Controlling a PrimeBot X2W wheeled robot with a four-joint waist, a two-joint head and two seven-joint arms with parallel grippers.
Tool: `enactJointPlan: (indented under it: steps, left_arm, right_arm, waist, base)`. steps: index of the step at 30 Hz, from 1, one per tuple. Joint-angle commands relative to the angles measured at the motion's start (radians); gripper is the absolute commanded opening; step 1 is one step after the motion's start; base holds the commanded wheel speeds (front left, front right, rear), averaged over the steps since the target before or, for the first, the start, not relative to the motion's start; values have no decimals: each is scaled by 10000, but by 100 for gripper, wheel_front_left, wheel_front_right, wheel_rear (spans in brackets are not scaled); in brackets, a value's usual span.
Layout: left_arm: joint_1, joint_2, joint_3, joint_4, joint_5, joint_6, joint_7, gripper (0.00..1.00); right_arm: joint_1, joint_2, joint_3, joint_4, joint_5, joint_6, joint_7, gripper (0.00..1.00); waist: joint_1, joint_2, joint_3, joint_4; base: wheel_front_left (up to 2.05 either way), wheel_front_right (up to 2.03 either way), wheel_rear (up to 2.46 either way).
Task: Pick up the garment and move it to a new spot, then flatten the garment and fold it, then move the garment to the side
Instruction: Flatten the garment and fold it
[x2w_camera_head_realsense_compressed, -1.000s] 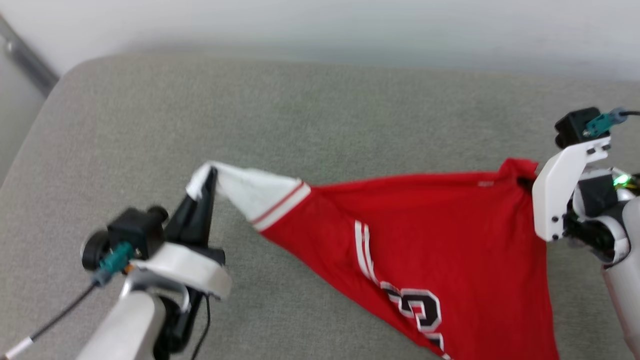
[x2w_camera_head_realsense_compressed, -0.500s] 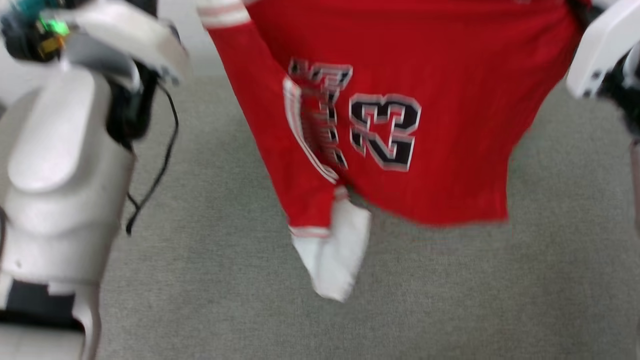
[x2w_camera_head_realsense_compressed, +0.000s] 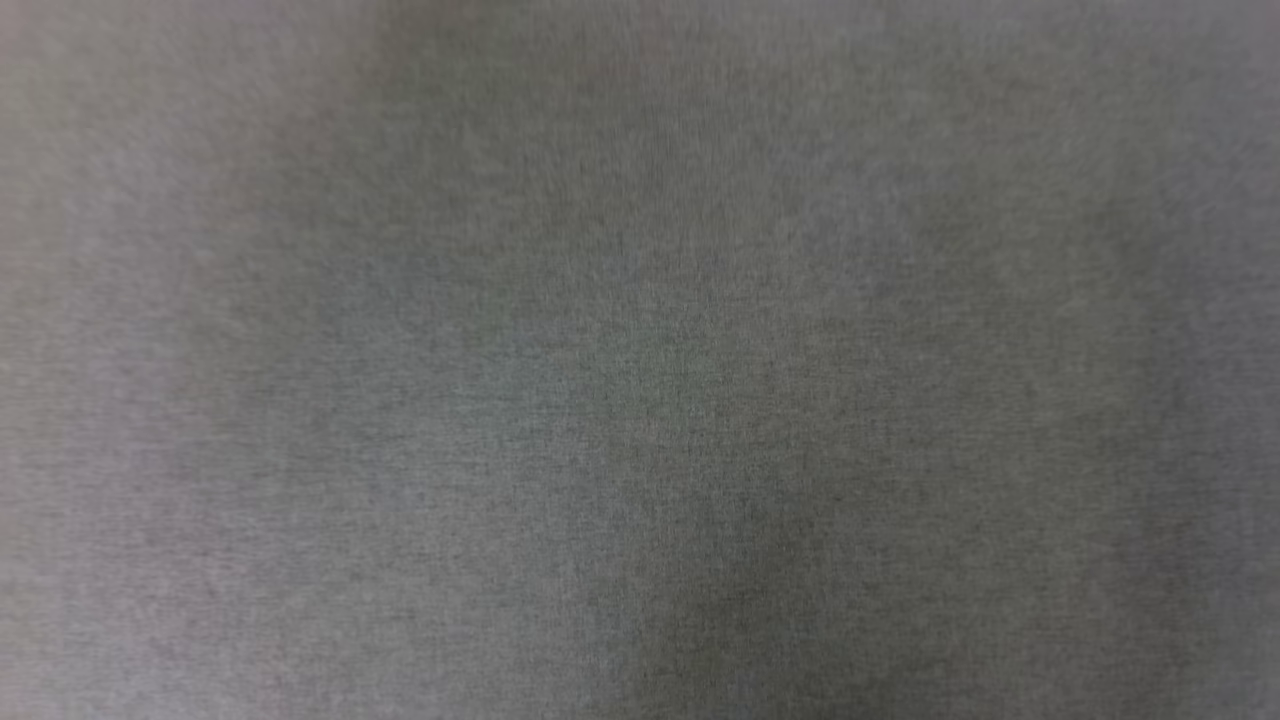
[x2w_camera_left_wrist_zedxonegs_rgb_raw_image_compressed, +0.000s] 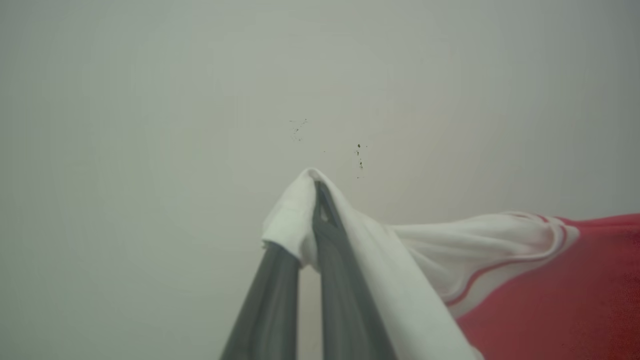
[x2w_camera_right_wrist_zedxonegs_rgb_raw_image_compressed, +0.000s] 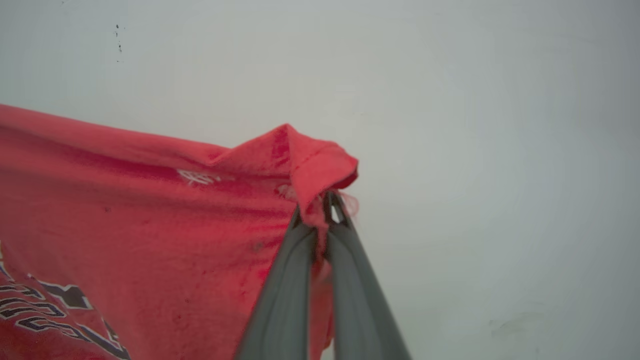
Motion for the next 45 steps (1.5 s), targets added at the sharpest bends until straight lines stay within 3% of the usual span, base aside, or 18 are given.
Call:
enactJointPlan:
  steps: [1,6,14,23,30,36,45]
  left_arm:
    - [-280,126,-4,88,88,-22,-50,0]
    - [-998,93,-42,532,96,-165,-353,0]
    - [-581,-255,-3,1631,-230,-415,-727,0]
    - [613,-736,107,2552,-811,-728,-923,0]
    - [3674,-666,195,1897,-1076,-812,-956,0]
    - [7242,-729,486,334,-1299,-743,-954,0]
    - [12301,-475,920,-2632,-1615,280,-772,0]
  right_arm:
    - [-295,-137,-5,126,-97,-17,-136,0]
    - [-1286,-152,192,832,-92,-17,-778,0]
    - [-1794,-14,937,2503,240,-17,-1624,0]
    - [-965,164,2001,4104,970,-16,-2180,0]
    - [1471,207,3249,4084,2066,-14,-2751,0]
    - [4218,-76,4080,3380,2962,-14,-2886,0]
    - [8482,-639,4063,1635,3646,-17,-2431,0]
  waist:
    - [-2,0,847,-82]
    - [-2,0,1607,39]
    - [-2,0,2277,93]
    - [-2,0,1872,95]
    - [-2,0,236,8]
    - [-2,0,-1301,62]
    - [-2,0,-2961,142]
  base:
    - [0,0,0]
    - [0,0,0]
    - [0,0,0]
    - [0,0,0]
    - [0,0,0]
    - [0,0,0]
    - [0,0,0]
